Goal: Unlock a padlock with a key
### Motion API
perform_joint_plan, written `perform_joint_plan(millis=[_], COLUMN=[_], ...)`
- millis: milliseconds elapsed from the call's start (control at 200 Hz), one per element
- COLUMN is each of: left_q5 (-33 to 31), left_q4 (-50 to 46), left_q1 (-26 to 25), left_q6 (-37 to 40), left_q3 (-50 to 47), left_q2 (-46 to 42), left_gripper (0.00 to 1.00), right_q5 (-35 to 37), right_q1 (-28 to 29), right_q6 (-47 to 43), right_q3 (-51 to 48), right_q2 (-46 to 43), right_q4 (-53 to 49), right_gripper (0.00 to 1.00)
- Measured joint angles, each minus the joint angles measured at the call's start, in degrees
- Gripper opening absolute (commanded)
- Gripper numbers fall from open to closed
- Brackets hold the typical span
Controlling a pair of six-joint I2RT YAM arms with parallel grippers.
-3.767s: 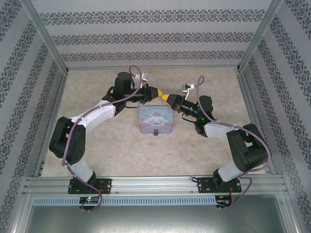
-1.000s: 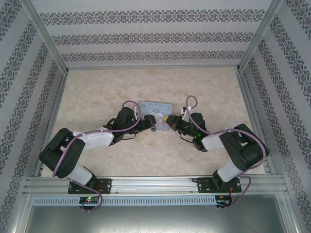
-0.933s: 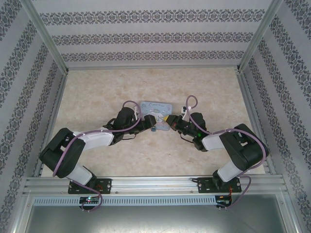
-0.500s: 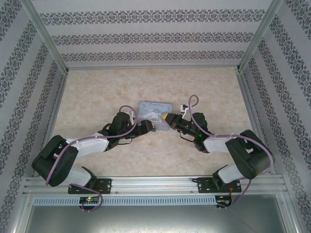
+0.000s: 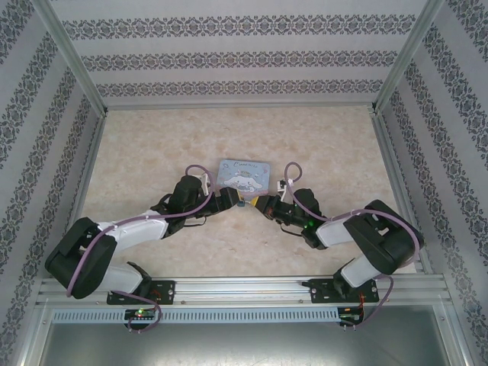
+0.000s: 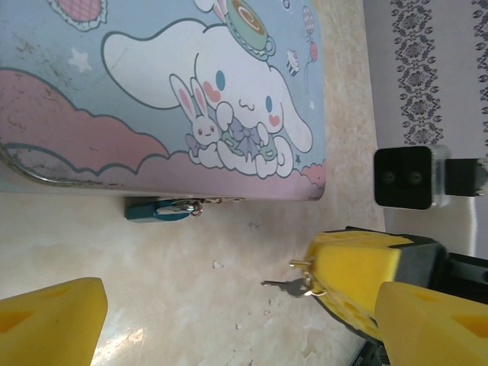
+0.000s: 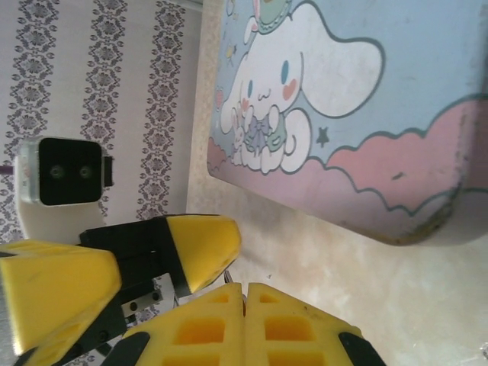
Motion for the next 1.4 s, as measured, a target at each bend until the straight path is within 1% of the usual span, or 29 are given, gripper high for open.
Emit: perform_joint_plan(millis=[255,510,679,794,909,994,1204,1399], left_q5=[-0.2,-0.2,-0.1,0.1,0.1,0.0,-0.2,-0.9], left_q4=[-0.4,-0.7,-0.7,-0.7,-1.0,-1.6,-2.3,-2.3], left_q1=[0.0,0.0,0.0,-0.1,-0.5,-1.3,-2.4,-3.4], left_q6=[0.0,0.0,0.5,1.8,4.2,6.3,11.9,16.7], left_q3=[0.0,0.0,0.0,0.0,0.2,0.7,3.6,6.2], left_q2=[-0.8,-0.8,-0.4,0.8,2.7,4.2,9.0,13.7], left_gripper=[0.91,0.91,0.91,0.9,0.87,0.84,0.73,0.71], right_q5=[-0.7,-2.6,-4.2,-4.5,-4.6,-4.5,-3.8,-2.7], right_q1=[-2.4,-4.5,-4.8,-4.8,-5.3,-6.4,-7.9,-7.9], right_q6=[0.1,0.3,1.4,1.8,1.9,2.1,4.0,5.1], right_q3=[1.4,4.8,4.9,4.1,4.3,5.1,9.1,12.1], right_q2=[4.8,7.4,7.4,4.5,0.8,0.4,4.3,7.4], right_q4=[1.9,3.9,5.5,5.0,4.3,3.9,3.4,3.3], right_gripper=[0.0,0.0,0.0,0.0,0.0,0.0,0.0,0.0])
